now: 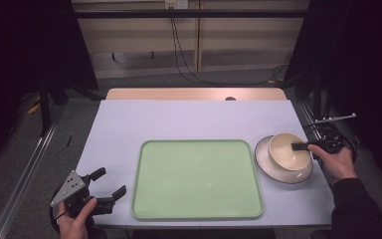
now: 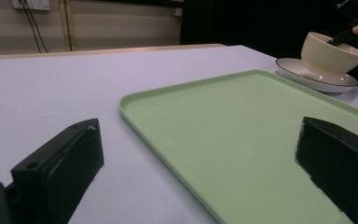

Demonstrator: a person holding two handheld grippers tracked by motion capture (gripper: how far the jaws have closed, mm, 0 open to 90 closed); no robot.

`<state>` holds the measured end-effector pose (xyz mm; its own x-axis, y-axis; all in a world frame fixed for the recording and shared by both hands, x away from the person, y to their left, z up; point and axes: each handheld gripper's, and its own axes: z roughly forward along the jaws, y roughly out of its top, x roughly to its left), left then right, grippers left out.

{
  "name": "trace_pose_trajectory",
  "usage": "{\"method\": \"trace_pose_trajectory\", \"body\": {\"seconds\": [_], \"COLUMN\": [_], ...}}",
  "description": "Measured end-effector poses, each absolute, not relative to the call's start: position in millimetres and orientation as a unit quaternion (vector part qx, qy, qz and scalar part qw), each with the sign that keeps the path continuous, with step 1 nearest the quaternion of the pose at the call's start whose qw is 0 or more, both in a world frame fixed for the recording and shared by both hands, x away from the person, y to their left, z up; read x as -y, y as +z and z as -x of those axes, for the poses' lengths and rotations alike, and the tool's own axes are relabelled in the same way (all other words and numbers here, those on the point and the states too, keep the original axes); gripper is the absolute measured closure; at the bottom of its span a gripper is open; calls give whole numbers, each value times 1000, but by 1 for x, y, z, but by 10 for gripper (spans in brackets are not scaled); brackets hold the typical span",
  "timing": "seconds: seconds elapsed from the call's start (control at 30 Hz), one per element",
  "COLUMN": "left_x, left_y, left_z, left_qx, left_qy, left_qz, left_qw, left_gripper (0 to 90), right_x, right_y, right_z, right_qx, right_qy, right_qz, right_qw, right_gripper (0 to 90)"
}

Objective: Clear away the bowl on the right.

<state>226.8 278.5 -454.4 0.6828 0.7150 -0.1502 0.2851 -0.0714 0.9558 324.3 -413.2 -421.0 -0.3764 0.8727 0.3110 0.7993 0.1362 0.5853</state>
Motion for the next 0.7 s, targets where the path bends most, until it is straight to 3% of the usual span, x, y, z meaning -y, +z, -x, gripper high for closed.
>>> {"method": "trace_pose_trajectory", "body": {"seconds": [0.7], "left_x": [-279], "left_y": [-455], "left_z": [-227], "left_qx": [-357], "left_qy": [186], "left_qz": [-706], "left_qw": [582], "left_gripper": [10], "right_x": [409], "right_y": [-400], "right_z": [-317], "right_qx": [-741], "right_qy": [402], "right_qz": [-533], "right_qw": [67], "right_gripper": [834]}}
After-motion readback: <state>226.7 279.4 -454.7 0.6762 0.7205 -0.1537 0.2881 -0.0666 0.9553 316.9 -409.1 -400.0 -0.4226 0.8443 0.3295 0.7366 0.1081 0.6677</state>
